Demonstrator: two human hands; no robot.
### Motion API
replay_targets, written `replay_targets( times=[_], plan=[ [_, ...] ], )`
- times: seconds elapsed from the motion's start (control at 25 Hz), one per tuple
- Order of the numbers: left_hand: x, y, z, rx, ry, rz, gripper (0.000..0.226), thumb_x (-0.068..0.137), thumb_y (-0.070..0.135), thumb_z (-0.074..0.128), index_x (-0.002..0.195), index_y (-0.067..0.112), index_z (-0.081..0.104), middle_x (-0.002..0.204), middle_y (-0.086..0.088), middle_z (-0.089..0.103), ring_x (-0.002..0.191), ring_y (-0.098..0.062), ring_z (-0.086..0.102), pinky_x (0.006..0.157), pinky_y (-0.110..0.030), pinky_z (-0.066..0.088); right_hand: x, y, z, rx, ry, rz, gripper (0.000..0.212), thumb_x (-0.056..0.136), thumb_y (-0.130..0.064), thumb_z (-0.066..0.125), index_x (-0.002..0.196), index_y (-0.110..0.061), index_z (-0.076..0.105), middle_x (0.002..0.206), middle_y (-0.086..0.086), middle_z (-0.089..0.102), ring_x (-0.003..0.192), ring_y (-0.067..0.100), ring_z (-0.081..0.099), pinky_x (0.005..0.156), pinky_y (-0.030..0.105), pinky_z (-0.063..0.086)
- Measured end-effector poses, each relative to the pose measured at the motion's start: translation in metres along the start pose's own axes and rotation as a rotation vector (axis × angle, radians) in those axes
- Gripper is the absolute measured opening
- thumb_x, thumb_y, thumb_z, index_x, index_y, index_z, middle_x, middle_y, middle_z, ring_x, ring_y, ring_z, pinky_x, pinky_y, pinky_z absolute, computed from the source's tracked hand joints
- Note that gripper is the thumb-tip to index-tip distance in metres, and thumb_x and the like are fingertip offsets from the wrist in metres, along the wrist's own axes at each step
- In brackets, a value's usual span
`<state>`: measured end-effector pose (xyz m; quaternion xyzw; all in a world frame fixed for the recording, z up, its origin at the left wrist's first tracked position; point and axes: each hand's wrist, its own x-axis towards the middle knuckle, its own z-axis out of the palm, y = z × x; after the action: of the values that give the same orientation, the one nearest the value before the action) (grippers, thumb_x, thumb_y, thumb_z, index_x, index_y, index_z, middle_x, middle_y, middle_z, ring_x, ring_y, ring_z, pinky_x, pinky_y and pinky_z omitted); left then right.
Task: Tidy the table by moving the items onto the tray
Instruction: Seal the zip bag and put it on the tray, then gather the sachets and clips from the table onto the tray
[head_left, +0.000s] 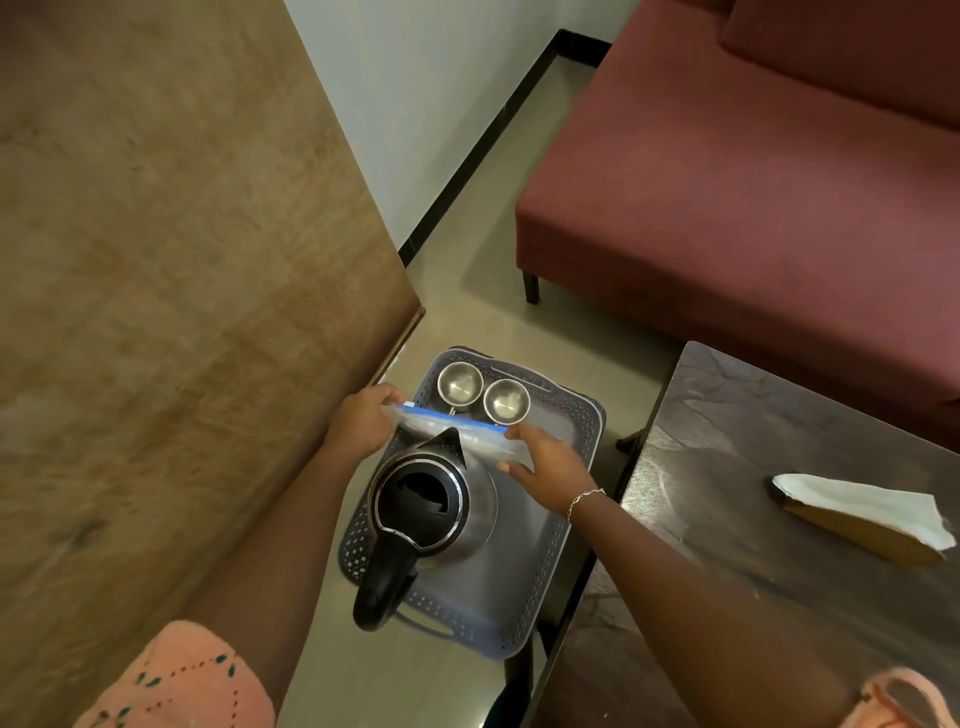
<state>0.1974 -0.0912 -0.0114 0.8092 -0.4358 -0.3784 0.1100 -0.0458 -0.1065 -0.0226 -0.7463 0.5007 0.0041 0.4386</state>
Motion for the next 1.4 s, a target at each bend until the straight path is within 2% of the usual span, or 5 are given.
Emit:
replay_targets(
  times=[0.28,0.48,0.64,0.76,1.4],
  plan=[
    [-0.068,0.084,0.042,0.417,0.347,0.309,0.057,0.091,0.034,0.052,0.139,0.007,0.036,0.148,-0.019,0.031,0.140,-0.035,0.018,0.109,-0.049,0.023,-0.055,0.035,-0.027,-0.348,0.378,-0.134,0.063,0.076,-0.022,0.071,0.130,-0.002,0.044,0.139,0.026,0.039,0.130,0.042,0.034,0.104,0.051,0.033],
    [-0.143,0.145,0.128,0.548,0.290,0.440,0.077,0.084,0.056,0.028,0.143,0.007,0.029,0.149,-0.026,0.023,0.139,-0.041,0.019,0.107,-0.058,0.021,-0.131,0.093,-0.058,-0.452,0.503,-0.109,0.070,0.078,-0.029,0.069,0.136,-0.006,0.036,0.143,0.026,0.033,0.134,0.040,0.028,0.107,0.046,0.018],
    [-0.212,0.192,0.214,0.590,0.205,0.501,0.077,0.084,0.055,0.033,0.142,0.005,0.030,0.148,-0.027,0.025,0.137,-0.041,0.023,0.107,-0.054,0.018,-0.216,0.160,-0.082,-0.490,0.544,-0.034,0.074,0.071,-0.032,0.074,0.133,-0.006,0.042,0.139,0.026,0.040,0.129,0.040,0.037,0.102,0.051,0.032],
    [-0.256,0.227,0.278,0.622,0.110,0.546,0.077,0.091,0.051,0.041,0.147,0.011,0.009,0.155,-0.021,0.001,0.143,-0.034,-0.001,0.114,-0.047,0.001,-0.274,0.216,-0.095,-0.472,0.556,0.016,0.076,0.064,-0.033,0.079,0.128,-0.006,0.047,0.134,0.026,0.046,0.124,0.041,0.044,0.096,0.053,0.041],
    [-0.361,0.377,0.488,0.823,-0.236,0.955,0.076,0.093,0.054,0.032,0.148,0.014,-0.002,0.156,-0.013,-0.011,0.143,-0.026,-0.015,0.115,-0.044,-0.006,-0.504,0.434,-0.150,-0.298,0.732,0.593,0.074,0.057,-0.027,0.084,0.119,-0.002,0.054,0.123,0.029,0.054,0.114,0.044,0.052,0.093,0.054,0.042]
  ],
)
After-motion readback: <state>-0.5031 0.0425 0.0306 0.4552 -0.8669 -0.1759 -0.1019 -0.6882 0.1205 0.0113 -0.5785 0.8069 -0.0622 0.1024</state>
